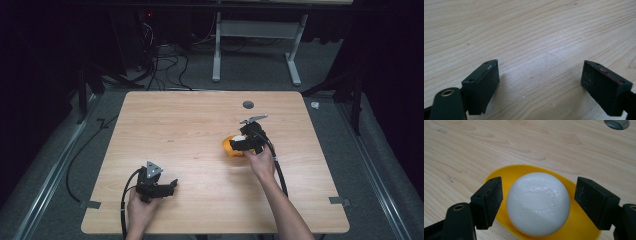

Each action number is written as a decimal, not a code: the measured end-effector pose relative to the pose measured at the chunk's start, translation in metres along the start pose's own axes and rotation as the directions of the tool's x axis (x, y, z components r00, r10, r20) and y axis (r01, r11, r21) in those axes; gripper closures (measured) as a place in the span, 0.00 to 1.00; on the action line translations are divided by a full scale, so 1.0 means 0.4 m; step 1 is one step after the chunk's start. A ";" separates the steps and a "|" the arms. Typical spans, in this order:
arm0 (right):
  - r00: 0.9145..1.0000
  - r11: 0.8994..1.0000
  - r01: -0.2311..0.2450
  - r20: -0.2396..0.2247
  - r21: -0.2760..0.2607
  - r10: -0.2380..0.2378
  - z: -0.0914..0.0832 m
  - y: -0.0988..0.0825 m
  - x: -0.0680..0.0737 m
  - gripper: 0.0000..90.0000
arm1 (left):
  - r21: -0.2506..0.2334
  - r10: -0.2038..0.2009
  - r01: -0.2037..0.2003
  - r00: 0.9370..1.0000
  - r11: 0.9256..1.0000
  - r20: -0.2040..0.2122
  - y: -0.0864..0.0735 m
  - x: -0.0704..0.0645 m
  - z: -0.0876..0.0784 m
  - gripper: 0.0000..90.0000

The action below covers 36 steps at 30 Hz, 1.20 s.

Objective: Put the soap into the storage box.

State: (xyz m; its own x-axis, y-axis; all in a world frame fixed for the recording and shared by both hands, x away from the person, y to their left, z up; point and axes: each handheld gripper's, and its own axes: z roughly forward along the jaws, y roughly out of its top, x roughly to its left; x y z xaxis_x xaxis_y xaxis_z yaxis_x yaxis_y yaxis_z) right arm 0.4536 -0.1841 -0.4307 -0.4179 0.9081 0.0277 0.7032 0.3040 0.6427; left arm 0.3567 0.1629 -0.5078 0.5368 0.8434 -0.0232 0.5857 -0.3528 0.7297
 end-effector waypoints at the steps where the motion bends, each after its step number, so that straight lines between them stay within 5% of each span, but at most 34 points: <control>1: 1.000 1.000 0.000 0.000 0.000 0.000 0.000 0.000 0.000 0.26 | 0.000 0.000 0.000 1.000 1.000 0.000 0.000 0.000 0.000 0.17; 36: 1.000 0.990 -0.017 -0.011 -0.142 0.015 -0.124 -0.038 -0.045 0.29 | 0.000 0.000 0.000 1.000 1.000 0.000 0.000 0.000 0.000 0.17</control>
State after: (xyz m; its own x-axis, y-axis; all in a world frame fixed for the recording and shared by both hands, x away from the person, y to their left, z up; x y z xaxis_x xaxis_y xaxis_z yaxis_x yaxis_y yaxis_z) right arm 0.4221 -0.2193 -0.4030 -0.4132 0.9095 0.0458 0.6215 0.2449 0.7441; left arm 0.3567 0.1628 -0.5078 0.5366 0.8435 -0.0233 0.5856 -0.3524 0.7300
